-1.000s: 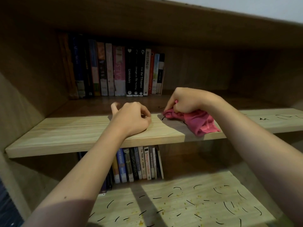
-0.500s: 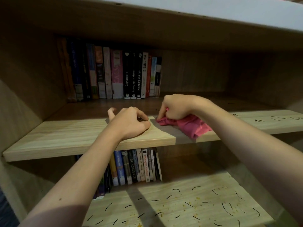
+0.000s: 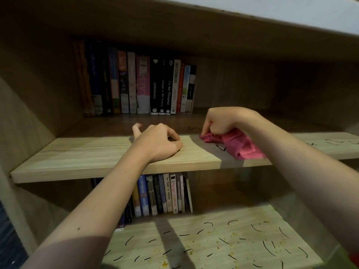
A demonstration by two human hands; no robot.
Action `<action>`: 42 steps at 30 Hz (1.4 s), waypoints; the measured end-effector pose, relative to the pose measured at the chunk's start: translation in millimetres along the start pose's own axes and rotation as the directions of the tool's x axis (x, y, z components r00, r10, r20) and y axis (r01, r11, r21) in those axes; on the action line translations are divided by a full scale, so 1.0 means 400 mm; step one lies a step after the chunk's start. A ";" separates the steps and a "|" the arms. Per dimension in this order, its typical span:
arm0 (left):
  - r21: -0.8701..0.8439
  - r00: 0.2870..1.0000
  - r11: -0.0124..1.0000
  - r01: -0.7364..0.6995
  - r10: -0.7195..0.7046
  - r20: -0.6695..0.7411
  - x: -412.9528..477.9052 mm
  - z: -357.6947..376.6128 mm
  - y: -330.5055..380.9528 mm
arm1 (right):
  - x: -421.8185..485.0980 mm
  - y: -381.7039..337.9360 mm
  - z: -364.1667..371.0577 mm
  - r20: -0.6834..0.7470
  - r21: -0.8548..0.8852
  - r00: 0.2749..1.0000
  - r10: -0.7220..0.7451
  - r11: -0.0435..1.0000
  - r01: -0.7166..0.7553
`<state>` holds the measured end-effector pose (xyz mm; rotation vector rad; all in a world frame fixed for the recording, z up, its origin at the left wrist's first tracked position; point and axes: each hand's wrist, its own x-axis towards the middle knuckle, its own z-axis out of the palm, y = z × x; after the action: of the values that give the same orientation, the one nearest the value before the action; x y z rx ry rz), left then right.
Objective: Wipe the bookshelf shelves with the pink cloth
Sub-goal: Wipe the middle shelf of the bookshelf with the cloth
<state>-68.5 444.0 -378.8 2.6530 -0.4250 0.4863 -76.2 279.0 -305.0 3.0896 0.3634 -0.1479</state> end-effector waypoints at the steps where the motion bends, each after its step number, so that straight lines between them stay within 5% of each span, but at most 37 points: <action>1: -0.005 1.000 1.000 -0.001 0.001 -0.002 0.001 0.000 0.001 | 0.006 -0.009 0.008 -0.013 -0.011 1.000 -0.008 1.000 0.008; 5: 0.009 1.000 1.000 -0.001 0.001 -0.003 0.000 -0.001 0.002 | -0.012 -0.043 0.026 -0.045 0.022 0.992 -0.116 0.993 0.117; 10: 0.000 1.000 1.000 -0.004 0.004 0.006 0.000 -0.002 0.002 | -0.010 -0.005 0.012 -0.044 0.041 0.999 0.001 0.999 0.001; 14: 0.015 1.000 1.000 -0.003 0.003 -0.006 0.003 -0.002 0.004 | -0.027 -0.039 0.030 -0.063 0.023 0.992 -0.114 0.993 0.115; 17: 0.022 1.000 1.000 -0.005 0.005 -0.002 0.000 -0.002 0.003 | -0.045 -0.007 0.016 -0.019 0.074 0.998 -0.066 0.995 0.067; 21: 0.025 1.000 1.000 -0.008 0.008 -0.011 -0.002 -0.003 0.007 | -0.018 -0.016 0.053 -0.176 0.009 0.984 0.005 1.000 -0.004; 25: 0.048 1.000 0.999 -0.004 0.005 -0.022 -0.005 -0.004 0.011 | -0.068 -0.044 0.078 -0.223 -0.009 0.968 -0.119 0.993 0.120; 31: 0.063 0.999 0.998 -0.012 0.014 -0.031 -0.006 -0.004 0.014 | -0.076 0.021 0.064 -0.199 0.051 0.980 0.019 0.999 -0.009; 36: 0.102 0.996 0.994 -0.042 0.050 -0.080 -0.013 -0.007 0.018 | -0.058 -0.033 0.079 -0.229 0.075 0.966 -0.122 0.987 0.143; 39: 0.192 0.985 0.979 -0.072 0.100 -0.141 -0.029 -0.011 0.025 | -0.050 0.016 0.068 -0.206 0.170 0.978 -0.027 0.983 0.063; 42: 0.222 0.985 0.975 0.002 0.036 -0.169 -0.040 -0.005 0.042 | -0.026 0.000 0.082 -0.274 0.066 0.962 -0.019 0.997 0.038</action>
<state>-89.4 433.6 -377.7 2.7902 -0.3588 0.8040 -89.0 275.3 -336.6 3.1792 0.4185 0.2749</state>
